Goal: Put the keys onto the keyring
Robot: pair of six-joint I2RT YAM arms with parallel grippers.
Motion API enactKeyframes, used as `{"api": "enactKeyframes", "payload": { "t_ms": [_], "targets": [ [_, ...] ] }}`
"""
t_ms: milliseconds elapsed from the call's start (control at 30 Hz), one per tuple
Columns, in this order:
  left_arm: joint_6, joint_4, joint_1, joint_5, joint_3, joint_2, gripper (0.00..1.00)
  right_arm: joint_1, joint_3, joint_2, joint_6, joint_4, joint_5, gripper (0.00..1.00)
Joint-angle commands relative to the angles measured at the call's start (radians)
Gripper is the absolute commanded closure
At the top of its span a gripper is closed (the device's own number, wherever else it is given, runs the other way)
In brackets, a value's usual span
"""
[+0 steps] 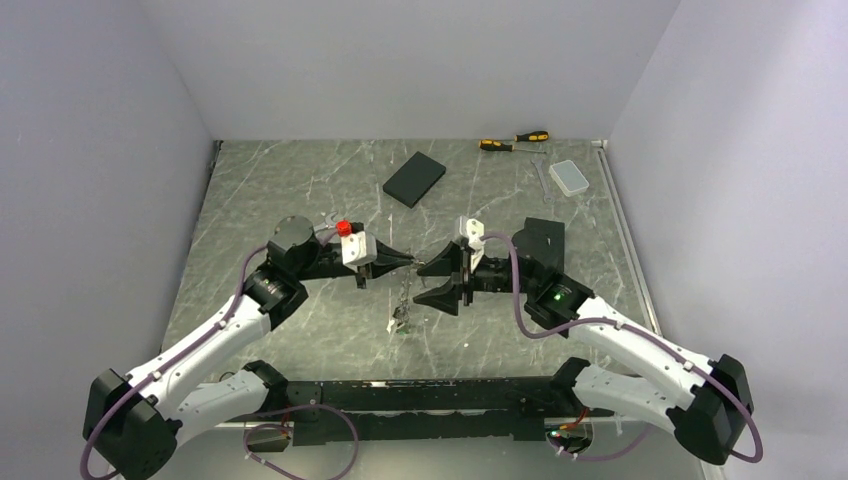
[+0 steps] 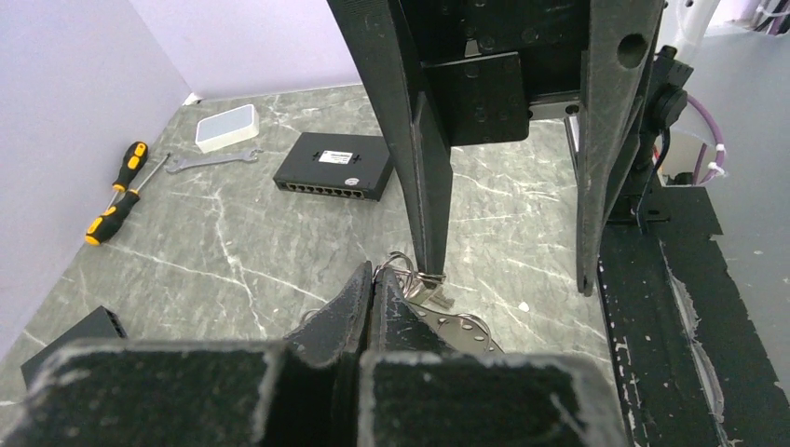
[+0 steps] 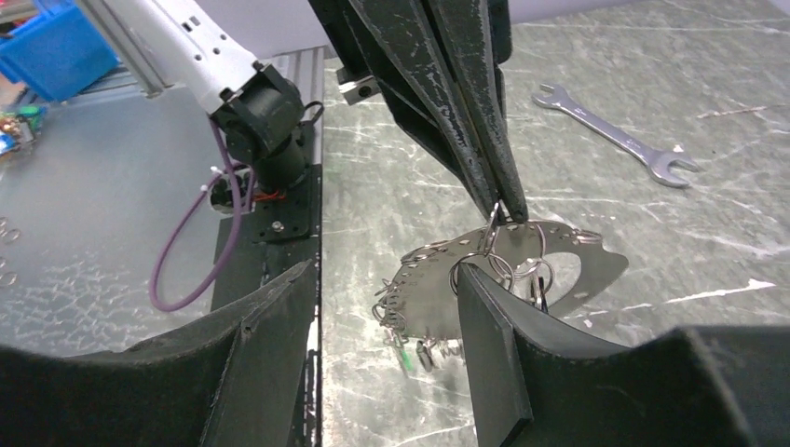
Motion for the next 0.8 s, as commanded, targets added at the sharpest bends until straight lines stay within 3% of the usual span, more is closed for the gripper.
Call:
{"api": "enactKeyframes", "payload": {
  "t_ms": [0, 200, 400, 767],
  "targets": [
    [-0.033, 0.167, 0.021, 0.014, 0.01, -0.007, 1.0, 0.02, 0.017, 0.004, -0.012, -0.037, 0.049, 0.41],
    [-0.009, 0.149, 0.024, 0.055, -0.004, -0.02, 1.0, 0.017, 0.066, -0.098, -0.106, -0.175, 0.205, 0.42],
    [-0.008, 0.158, 0.023, 0.082, -0.01, -0.025, 1.0, 0.015, 0.111, -0.135, -0.154, -0.3, 0.249, 0.38],
    [-0.046, 0.21, 0.024, 0.077, -0.032, -0.034, 1.0, 0.013, 0.174, -0.059, -0.166, -0.195, 0.249, 0.6]
  ]
}}
